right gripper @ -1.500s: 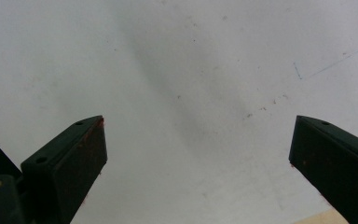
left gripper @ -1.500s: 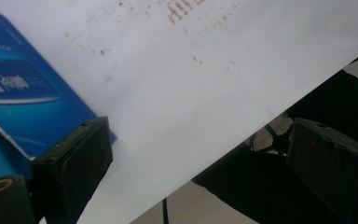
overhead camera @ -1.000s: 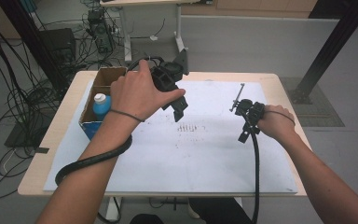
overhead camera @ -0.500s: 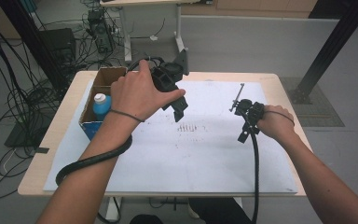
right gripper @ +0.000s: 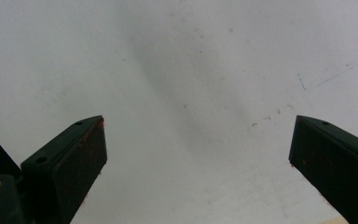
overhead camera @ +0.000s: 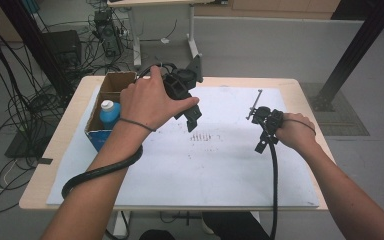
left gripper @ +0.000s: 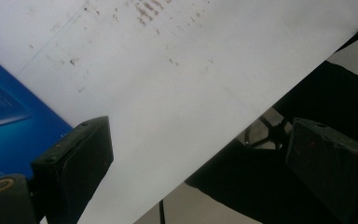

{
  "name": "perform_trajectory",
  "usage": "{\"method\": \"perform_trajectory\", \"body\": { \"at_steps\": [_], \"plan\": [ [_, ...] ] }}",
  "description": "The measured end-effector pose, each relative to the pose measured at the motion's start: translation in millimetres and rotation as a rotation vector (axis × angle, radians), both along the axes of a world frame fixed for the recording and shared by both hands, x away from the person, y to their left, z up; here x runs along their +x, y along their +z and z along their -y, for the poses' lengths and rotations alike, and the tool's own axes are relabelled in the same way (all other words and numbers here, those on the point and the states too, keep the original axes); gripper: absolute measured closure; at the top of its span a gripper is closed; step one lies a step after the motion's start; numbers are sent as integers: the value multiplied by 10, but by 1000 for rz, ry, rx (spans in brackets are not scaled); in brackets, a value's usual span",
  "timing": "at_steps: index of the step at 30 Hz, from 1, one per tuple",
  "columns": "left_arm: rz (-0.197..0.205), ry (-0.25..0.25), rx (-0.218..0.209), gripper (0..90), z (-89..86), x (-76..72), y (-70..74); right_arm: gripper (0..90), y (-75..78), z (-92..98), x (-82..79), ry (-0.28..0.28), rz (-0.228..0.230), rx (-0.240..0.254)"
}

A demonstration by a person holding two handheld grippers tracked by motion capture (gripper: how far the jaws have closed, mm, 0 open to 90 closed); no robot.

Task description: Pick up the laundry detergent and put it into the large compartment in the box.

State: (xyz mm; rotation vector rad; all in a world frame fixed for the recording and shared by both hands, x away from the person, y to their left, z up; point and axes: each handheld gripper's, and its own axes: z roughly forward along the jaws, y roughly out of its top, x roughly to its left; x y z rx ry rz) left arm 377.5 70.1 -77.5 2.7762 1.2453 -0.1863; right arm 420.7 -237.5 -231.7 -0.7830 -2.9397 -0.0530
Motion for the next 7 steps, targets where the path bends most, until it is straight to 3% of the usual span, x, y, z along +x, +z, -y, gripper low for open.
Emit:
{"method": "perform_trajectory", "body": {
  "at_steps": [7],
  "plan": [
    [0, -1, -6, 74, -4, -9, -12, 40, 11, -7, -6, 1, 5, 2]
  ]
}}
